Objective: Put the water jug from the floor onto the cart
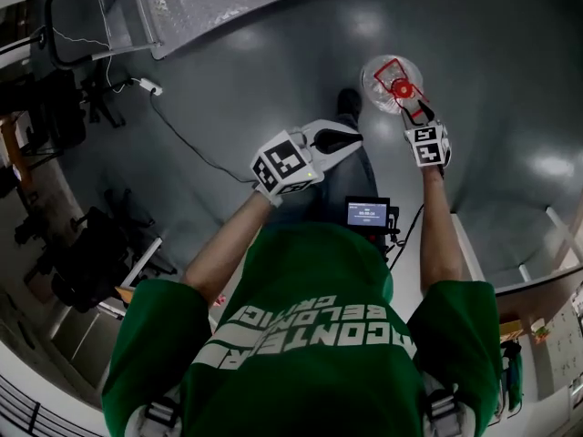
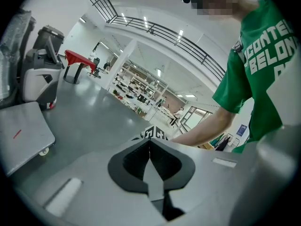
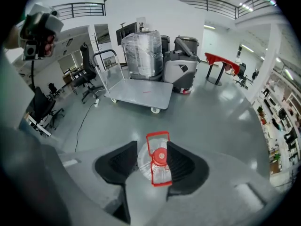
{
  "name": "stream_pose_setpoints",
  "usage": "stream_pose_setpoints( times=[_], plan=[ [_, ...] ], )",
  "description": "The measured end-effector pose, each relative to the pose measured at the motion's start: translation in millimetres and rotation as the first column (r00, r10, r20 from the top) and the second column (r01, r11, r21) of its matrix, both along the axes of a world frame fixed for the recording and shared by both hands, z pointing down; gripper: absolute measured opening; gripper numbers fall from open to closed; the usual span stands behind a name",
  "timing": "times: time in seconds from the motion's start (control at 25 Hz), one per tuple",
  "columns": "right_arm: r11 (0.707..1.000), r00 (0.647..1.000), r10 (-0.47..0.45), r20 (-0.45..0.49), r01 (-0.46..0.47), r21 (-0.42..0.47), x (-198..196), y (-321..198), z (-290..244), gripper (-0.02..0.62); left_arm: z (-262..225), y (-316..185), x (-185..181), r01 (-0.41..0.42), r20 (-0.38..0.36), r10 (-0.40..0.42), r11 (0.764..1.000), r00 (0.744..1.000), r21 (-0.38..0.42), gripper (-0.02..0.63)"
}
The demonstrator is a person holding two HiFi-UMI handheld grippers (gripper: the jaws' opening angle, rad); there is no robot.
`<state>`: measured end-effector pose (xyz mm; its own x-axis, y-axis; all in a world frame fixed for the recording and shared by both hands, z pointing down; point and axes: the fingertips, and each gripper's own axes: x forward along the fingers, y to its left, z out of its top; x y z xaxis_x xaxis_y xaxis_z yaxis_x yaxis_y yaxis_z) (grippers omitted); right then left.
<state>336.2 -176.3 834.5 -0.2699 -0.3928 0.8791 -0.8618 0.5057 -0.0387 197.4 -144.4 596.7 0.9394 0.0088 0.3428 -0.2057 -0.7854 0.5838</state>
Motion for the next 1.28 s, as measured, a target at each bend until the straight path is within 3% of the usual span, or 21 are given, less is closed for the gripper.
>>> stream_pose_setpoints(
  times=[0.28, 0.64, 1.08, 1.28],
  plan=[
    [0.998, 0.999, 0.036, -0.017, -0.037, -0.05, 6, -7, 59, 0.208, 37, -18, 7, -0.036, 0.036, 0.037, 0.999, 0.999, -0.029, 0.006],
    [0.991, 0.997, 0.006, -0.079, -0.017, -0.136, 17, -9, 129, 0.263, 53, -36, 21, -0.051, 0.056, 0.052, 0.999, 0.997, -0.014, 0.006],
    [0.974, 0.991, -0.043, -0.129, 0.013, -0.225, 18, -11, 176, 0.288, 79, -45, 47, -0.066, 0.053, 0.067, 0.997, 0.996, -0.032, 0.006],
    [0.973, 0.988, -0.031, -0.151, -0.005, -0.232, 22, -11, 191, 0.29, 98, -39, 67, -0.112, 0.061, 0.116, 0.992, 0.991, -0.051, 0.006]
  ],
)
